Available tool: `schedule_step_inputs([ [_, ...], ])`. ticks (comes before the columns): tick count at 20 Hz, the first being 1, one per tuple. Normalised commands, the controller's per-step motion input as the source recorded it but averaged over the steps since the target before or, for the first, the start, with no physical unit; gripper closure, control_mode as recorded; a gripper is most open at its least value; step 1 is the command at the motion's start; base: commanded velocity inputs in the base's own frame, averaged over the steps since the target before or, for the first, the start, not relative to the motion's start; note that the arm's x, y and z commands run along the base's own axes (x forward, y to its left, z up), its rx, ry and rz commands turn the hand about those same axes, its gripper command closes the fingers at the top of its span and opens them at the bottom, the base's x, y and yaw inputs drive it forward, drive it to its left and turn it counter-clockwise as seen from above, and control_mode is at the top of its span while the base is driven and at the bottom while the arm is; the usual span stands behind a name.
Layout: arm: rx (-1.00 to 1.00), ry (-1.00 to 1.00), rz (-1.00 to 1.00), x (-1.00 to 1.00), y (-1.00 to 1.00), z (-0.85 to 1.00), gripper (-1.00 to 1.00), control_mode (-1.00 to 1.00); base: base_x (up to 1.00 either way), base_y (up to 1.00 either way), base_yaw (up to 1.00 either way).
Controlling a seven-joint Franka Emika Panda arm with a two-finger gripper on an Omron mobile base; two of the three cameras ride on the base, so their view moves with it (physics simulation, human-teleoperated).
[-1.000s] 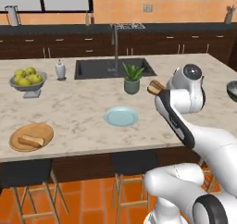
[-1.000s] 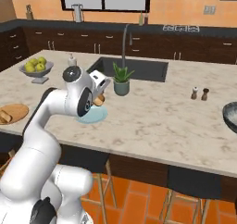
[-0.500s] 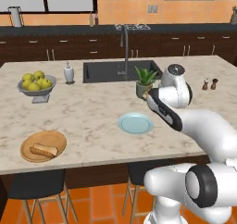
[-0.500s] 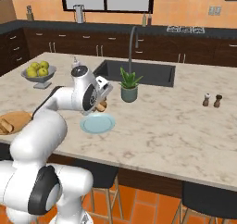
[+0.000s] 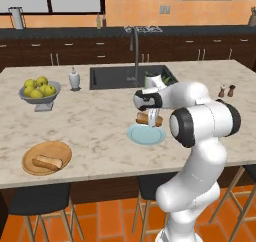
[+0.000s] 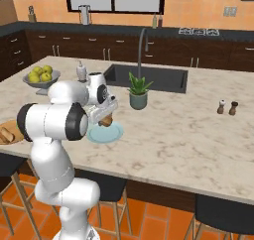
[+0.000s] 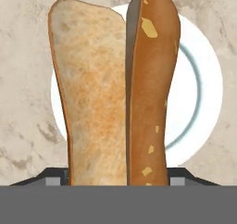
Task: Place one bun and one sausage from the bowl on each plate.
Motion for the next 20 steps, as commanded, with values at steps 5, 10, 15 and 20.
schedule_step_inputs([
  [5, -0.01, 0.05, 0.0, 0.74, 0.03, -0.77, 1.0, -1.0, 0.0, 0.0, 0.0],
  [10, 0.01, -0.04, 0.0, -0.06, 0.0, -0.53, 1.0, -1.0, 0.0, 0.0, 0.0],
  [15, 0.02, -0.01, 0.0, -0.02, 0.0, -0.38, 1.0, -1.0, 0.0, 0.0, 0.0],
  [20, 0.03, -0.03, 0.0, -0.05, 0.0, -0.18, -1.0, -1.0, 0.0, 0.0, 0.0],
])
